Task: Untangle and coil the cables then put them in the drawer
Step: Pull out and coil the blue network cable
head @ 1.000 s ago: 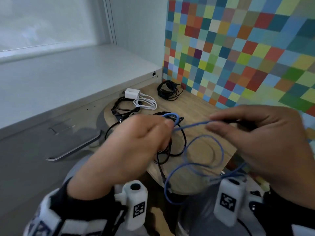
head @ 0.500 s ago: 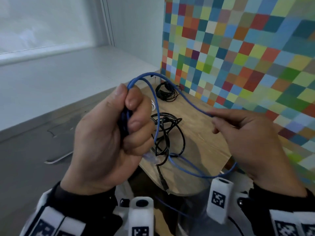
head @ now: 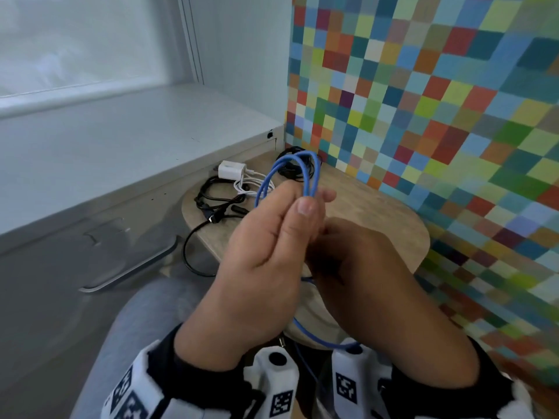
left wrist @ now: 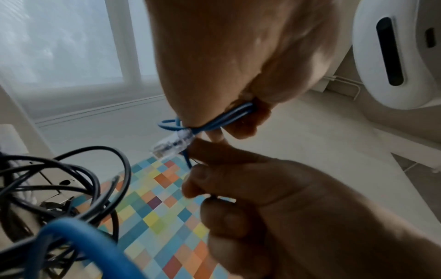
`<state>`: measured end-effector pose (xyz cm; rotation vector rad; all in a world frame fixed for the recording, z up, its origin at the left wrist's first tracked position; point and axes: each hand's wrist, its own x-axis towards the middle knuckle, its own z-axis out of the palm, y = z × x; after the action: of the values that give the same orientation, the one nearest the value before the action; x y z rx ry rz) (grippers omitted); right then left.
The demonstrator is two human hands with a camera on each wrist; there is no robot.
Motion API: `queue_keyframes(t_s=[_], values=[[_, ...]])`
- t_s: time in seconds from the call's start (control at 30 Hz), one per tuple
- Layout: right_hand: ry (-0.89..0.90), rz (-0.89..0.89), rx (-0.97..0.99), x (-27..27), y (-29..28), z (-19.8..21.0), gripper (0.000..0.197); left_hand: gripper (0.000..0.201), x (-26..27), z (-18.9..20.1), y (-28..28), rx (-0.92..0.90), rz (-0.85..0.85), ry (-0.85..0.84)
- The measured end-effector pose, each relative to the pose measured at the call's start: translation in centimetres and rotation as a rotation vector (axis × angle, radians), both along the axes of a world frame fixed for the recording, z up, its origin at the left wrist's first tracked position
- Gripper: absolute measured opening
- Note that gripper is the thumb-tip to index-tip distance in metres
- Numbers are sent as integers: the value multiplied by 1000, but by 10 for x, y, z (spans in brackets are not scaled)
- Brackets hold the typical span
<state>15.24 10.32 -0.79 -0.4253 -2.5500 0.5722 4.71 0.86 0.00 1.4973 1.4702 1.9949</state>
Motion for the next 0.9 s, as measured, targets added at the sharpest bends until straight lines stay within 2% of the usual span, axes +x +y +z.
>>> queue_keyframes(t_s=[0.1,0.2,0.27,0.37,0.5,0.6,0.67,0.77,0.83,0.9], values=[[203,-6,-15,4,-4,6,24,35,0,-1,-2,-114,53,251],[306,19,-127,5,-11,12,24,31,-3,1,-3,-173,223,433],[299,36,-233,7,-15,16,21,26,-6,3,-6,-220,297,509],[243,-31,-269,14,-12,26,9,25,-12,4,-12,-328,278,587],[179,-25,-298,30,0,40,17,39,-17,8,-16,-522,223,643],[118,-41,-269,40,7,44,22,46,-20,12,-19,-692,80,527],[130,-52,-300,45,12,45,22,51,-27,14,-24,-728,-53,402],[229,-76,-366,52,20,46,20,47,-38,15,-30,-619,-232,148],[289,-120,-397,54,26,46,16,40,-45,13,-34,-506,-318,-130],[347,-200,-431,57,37,41,21,32,-52,13,-40,-363,-447,-391]])
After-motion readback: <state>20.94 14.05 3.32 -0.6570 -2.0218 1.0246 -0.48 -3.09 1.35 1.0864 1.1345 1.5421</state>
